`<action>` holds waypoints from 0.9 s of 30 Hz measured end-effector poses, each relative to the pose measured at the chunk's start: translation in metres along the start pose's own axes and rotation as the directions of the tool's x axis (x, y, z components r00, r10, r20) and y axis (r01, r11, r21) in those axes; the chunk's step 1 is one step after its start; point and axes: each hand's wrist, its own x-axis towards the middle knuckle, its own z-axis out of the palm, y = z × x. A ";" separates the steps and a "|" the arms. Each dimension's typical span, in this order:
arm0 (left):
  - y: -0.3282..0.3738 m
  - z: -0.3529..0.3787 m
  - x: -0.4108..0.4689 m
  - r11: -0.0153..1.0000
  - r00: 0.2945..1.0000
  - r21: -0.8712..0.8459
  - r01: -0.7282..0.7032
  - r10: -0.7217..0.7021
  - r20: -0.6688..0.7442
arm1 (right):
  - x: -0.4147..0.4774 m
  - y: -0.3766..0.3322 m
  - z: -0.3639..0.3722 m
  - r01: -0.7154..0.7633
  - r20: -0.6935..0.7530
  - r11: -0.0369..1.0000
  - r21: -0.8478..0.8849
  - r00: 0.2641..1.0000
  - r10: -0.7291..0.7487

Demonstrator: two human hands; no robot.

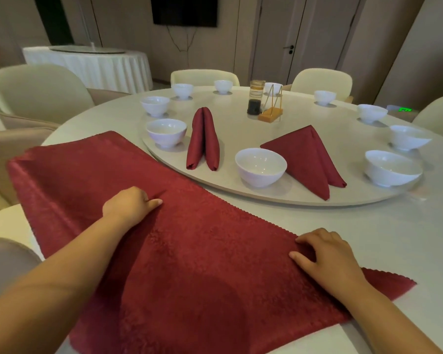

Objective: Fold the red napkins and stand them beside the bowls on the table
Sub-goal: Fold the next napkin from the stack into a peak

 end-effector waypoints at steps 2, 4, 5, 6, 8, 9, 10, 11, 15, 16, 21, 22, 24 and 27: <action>0.002 0.002 0.003 1.000 1.000 -0.025 -0.018 0.018 -0.002 | 0.002 0.001 0.000 -0.011 0.002 1.000 -0.004 1.000 0.011; 0.004 0.003 0.006 0.996 0.999 -0.079 -0.046 0.047 0.007 | 0.001 0.004 -0.002 -0.028 0.008 0.999 0.025 1.000 0.028; 0.005 0.004 0.008 0.993 0.998 -0.102 -0.056 0.058 0.011 | 0.001 0.004 -0.004 -0.031 0.020 0.999 0.038 0.999 0.030; 0.006 0.005 0.009 0.992 0.998 -0.112 -0.062 0.064 0.012 | 0.001 0.005 -0.005 -0.032 0.031 0.999 0.044 0.999 0.030; 0.008 0.007 0.009 0.992 0.998 -0.106 -0.069 0.069 -0.003 | 0.003 0.003 -0.007 -0.032 0.068 0.999 0.027 0.997 0.031; 0.009 0.008 0.008 0.993 0.998 -0.092 -0.068 0.067 -0.019 | 0.004 0.002 -0.008 -0.036 0.079 0.999 0.008 0.996 0.035; 0.011 0.009 0.007 0.996 0.997 -0.068 -0.066 0.063 -0.041 | 0.006 0.000 -0.008 -0.042 0.078 0.999 -0.004 0.996 0.042; 0.012 0.010 0.006 0.997 0.995 -0.041 -0.068 0.065 -0.072 | 0.007 -0.003 -0.006 -0.055 0.066 0.999 0.003 0.996 0.054; 0.010 0.011 -0.001 0.997 0.971 -0.009 -0.075 0.071 -0.227 | 0.003 -0.006 0.007 -0.092 -0.110 0.994 0.064 0.989 0.098; 0.007 0.009 -0.003 0.995 0.962 0.016 -0.096 0.097 -0.256 | 0.001 -0.005 0.010 -0.100 -0.144 0.992 0.076 0.983 0.110; -0.016 -0.005 -0.020 0.994 0.993 0.066 -0.086 0.091 -0.078 | 0.001 -0.004 0.014 -0.137 -0.172 0.985 0.107 0.973 0.154; -0.021 -0.006 -0.024 0.997 0.997 0.035 -0.071 0.071 -0.006 | 0.001 -0.004 0.013 -0.148 -0.160 0.983 0.113 0.973 0.165; -0.033 -0.009 -0.030 0.996 0.996 -0.063 -0.065 0.068 0.057 | 0.001 -0.004 0.012 -0.168 -0.123 0.979 0.117 0.976 0.182; -0.046 -0.011 -0.040 0.983 0.995 -0.159 -0.092 0.098 0.034 | 0.001 -0.005 0.011 -0.179 -0.108 0.977 0.117 0.975 0.192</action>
